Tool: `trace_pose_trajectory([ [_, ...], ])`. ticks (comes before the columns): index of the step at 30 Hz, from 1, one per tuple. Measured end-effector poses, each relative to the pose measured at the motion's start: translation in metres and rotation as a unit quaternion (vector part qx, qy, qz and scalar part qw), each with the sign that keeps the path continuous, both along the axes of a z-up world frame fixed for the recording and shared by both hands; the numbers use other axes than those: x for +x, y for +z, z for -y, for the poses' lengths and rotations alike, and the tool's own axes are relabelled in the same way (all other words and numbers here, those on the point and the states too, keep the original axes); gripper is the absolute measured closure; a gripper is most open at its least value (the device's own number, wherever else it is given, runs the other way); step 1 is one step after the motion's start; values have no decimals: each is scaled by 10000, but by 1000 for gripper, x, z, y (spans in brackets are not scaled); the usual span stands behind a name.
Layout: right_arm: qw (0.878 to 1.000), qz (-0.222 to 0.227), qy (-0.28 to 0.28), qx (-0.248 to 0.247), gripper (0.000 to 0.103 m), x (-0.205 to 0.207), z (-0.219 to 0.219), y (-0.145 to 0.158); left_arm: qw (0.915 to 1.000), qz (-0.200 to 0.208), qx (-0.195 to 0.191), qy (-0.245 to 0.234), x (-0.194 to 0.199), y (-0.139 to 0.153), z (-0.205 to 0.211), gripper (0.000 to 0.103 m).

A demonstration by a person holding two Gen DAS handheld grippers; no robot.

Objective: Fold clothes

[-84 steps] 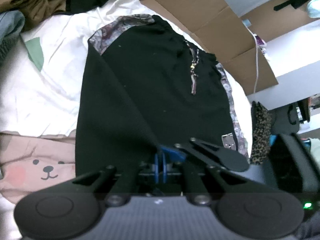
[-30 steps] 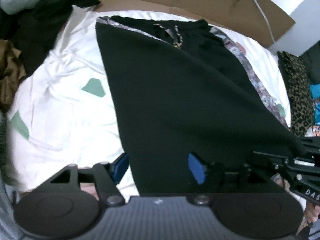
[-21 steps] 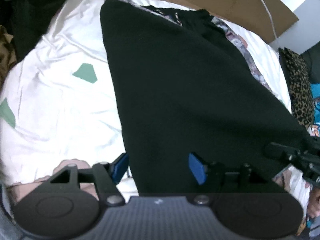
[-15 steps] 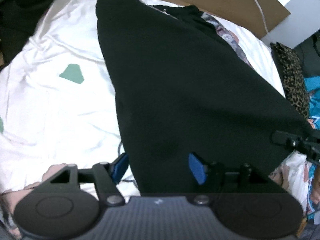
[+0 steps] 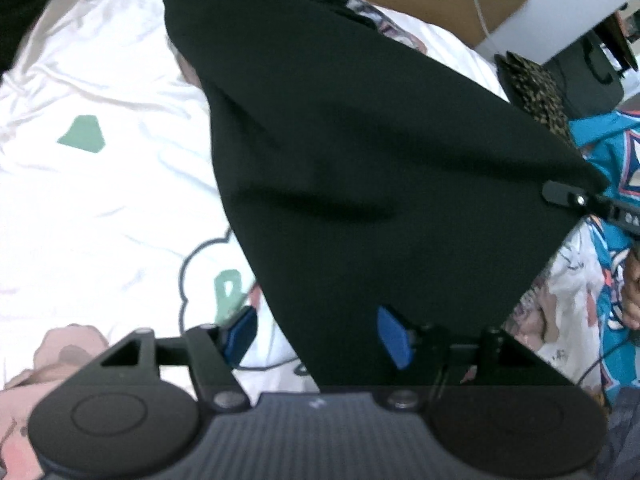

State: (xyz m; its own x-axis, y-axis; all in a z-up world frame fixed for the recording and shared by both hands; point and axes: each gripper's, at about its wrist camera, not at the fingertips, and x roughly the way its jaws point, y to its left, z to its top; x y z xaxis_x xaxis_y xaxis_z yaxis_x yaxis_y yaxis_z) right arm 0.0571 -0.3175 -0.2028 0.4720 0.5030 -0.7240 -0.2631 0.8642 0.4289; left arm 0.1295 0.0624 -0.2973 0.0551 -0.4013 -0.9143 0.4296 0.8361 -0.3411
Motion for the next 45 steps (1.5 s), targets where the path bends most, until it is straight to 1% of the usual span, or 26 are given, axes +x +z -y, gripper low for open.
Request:
trace_pose_trajectory([
  [6,9991,-86,-339,-255,102,-1,28,-4,9994,-281,-220,7,-5,-13,10,34],
  [11,9969,-253,-631,-398,102,-4,51,-12,9966,-670,-471,10,-14,-30,11,34],
  [15,9946,-324,-859,-484,102,-7,62,-19,9949,-766,-655,-55,-24,-34,18,34],
  [18,9929,-366,-989,-545,102,-10,68,-25,9925,-926,-796,-43,-31,-41,21,34],
  [22,9904,-394,-1185,-600,102,-12,78,-33,9910,-1069,-796,-83,-40,-51,24,34],
  [24,9886,-451,-1300,-609,102,-12,83,-39,9895,-1189,-824,-19,-43,-57,26,34],
  [27,9868,-579,-1392,-591,102,-12,87,-48,9856,-1401,-944,59,-53,-64,18,37],
  [30,9859,-668,-1450,-502,100,-13,89,-56,9822,-1546,-1064,42,-58,-72,29,46],
  [31,9858,-681,-1463,-470,99,-14,90,-58,9806,-1617,-1109,41,-60,-74,31,52],
  [32,9859,-660,-1468,-448,99,-15,91,-59,9784,-1711,-1162,40,-61,-76,33,61],
  [33,9858,-634,-1486,-452,97,-16,92,-60,9760,-1805,-1214,38,-62,-78,36,66],
  [34,9854,-634,-1519,-444,94,-16,93,-62,9739,-1891,-1258,36,-63,-80,38,74],
  [35,9850,-643,-1551,-407,90,-17,95,-64,9720,-1964,-1289,32,-65,-81,39,77],
  [40,9830,-685,-1679,-288,89,-20,100,-71,9672,-2110,-1385,282,-63,-83,42,77],
  [43,9815,-678,-1774,-250,89,-17,103,-74,9671,-2114,-1400,212,-61,-81,45,77],
  [45,9800,-648,-1870,-214,89,-14,107,-73,9664,-2151,-1397,153,-62,-81,49,79],
])
